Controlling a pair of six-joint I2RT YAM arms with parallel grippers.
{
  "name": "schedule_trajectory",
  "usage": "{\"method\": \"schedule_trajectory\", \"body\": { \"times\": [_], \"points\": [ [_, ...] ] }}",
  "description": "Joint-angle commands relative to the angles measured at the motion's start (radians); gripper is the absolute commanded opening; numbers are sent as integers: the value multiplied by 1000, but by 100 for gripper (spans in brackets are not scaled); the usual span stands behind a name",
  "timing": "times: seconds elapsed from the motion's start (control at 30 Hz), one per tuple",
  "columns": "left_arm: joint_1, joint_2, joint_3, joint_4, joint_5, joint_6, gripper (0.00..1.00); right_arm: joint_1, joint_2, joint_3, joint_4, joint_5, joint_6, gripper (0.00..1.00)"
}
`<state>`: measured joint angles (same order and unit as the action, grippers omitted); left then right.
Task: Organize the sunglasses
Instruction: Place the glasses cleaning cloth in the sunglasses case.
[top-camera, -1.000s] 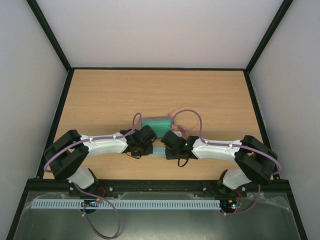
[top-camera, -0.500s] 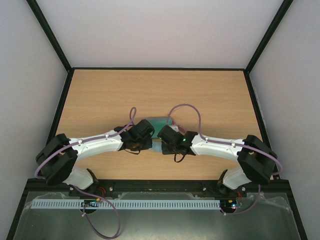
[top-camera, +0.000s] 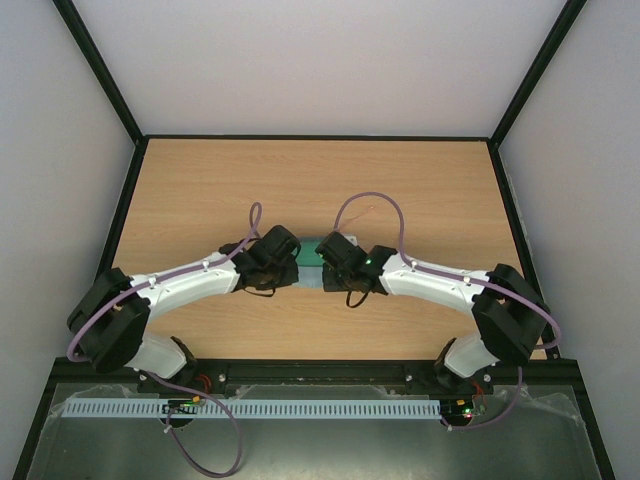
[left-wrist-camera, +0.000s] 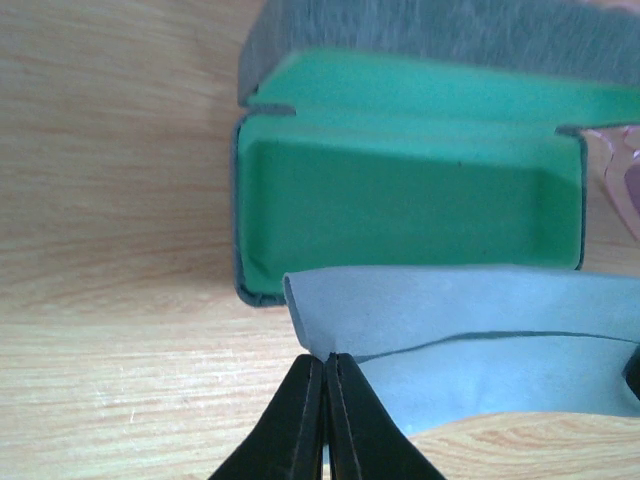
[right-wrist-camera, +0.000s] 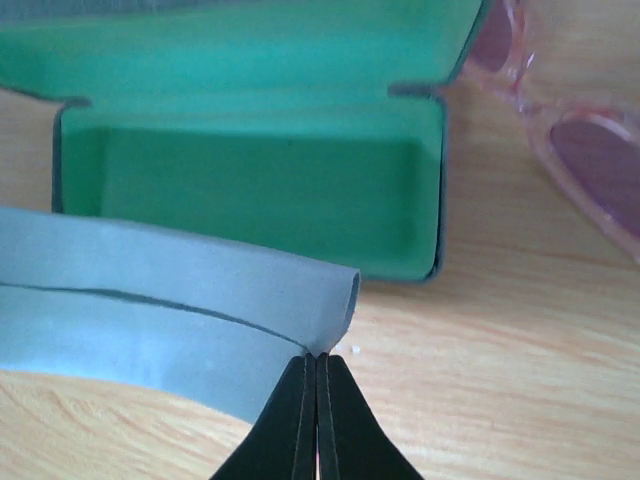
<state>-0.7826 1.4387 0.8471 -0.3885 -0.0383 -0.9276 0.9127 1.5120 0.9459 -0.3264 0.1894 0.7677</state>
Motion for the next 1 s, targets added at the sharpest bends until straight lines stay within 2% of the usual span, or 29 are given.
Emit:
{"method": "schedule_trajectory", "body": {
  "times": [0.0,0.37,0.97],
  "points": [
    [34,20,41,19,-2,42,2,-34,52,70,-64,-3,-64,1],
    [71,128,70,97,26,60,2,-79,184,137,-38,-21,-114,1],
    [92,211,88,151,6,73,2,-133,266,187,-22,-14,-170,1]
  ]
}}
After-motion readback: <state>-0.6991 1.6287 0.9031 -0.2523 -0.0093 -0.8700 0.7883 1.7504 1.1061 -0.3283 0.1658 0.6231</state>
